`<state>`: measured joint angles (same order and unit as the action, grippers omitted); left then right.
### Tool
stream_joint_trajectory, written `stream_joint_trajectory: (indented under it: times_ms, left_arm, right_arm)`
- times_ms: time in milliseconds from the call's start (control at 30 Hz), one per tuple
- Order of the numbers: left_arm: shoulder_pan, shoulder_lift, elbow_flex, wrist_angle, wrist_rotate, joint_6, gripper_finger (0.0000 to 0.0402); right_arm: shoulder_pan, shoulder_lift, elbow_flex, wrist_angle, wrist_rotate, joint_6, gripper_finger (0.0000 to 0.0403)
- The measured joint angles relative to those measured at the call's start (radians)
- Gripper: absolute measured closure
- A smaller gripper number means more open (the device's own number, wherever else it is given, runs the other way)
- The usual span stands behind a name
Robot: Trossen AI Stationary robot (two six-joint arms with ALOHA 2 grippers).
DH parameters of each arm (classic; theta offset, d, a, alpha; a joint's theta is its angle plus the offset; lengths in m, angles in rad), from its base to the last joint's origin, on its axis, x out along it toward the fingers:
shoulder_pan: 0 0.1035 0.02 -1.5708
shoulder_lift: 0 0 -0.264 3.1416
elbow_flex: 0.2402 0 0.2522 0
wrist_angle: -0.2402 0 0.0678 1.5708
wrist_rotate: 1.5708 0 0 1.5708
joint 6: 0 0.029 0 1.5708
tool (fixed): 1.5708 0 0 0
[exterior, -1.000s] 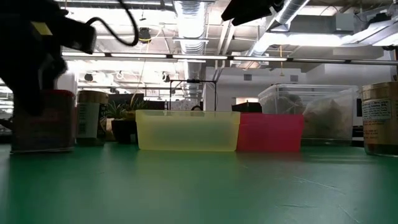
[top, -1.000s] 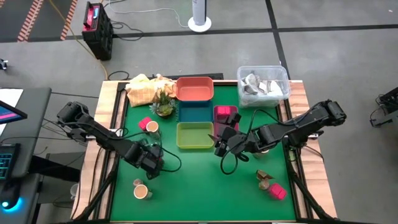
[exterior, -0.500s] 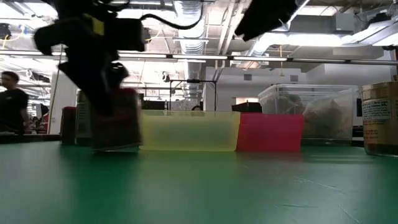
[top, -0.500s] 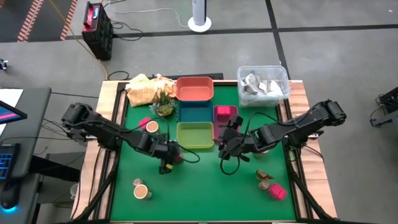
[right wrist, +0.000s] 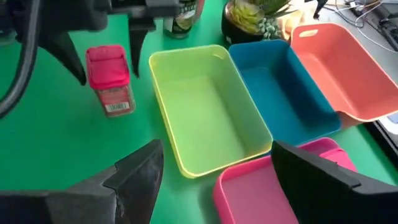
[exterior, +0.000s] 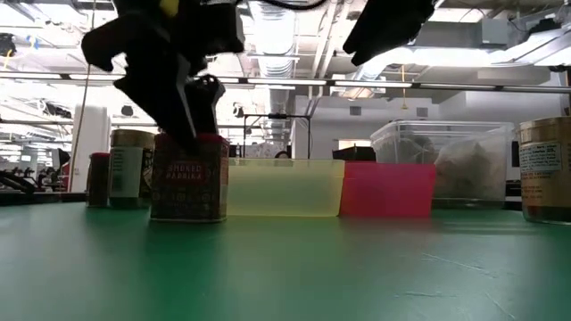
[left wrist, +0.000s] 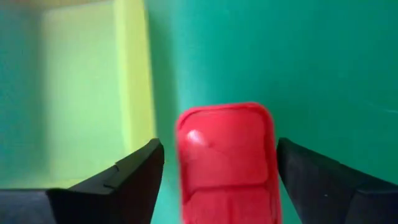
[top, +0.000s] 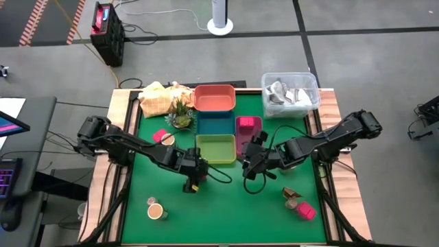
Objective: Sort spices by type
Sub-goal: Put the middle left red seasoning can into the red bin
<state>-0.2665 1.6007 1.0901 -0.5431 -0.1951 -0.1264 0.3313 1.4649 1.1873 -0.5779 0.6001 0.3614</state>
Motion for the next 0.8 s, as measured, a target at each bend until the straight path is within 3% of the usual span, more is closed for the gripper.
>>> stream_joint_trajectory:
  times_ms: [133,333,500,800]
  left_arm:
    - [-0.019,-0.081,0.001,-0.057,-0.104,0.002,0.0099]
    - [-0.089,-0.251,-0.081,-0.049,-0.227,-0.026,0.0101]
    - [-0.133,-0.396,-0.206,-0.011,-0.269,-0.143,0.0101]
    - [-0.186,-0.527,-0.303,-0.003,-0.289,-0.293,0.0101]
  right_arm:
    - [-0.008,0.031,0.000,0.017,-0.018,0.002,0.0074]
    - [-0.043,0.151,0.000,0.194,-0.120,-0.054,0.0074]
    - [-0.069,0.246,0.008,0.417,-0.218,-0.152,0.0074]
    - [-0.100,0.447,0.191,0.463,-0.265,-0.306,0.0063]
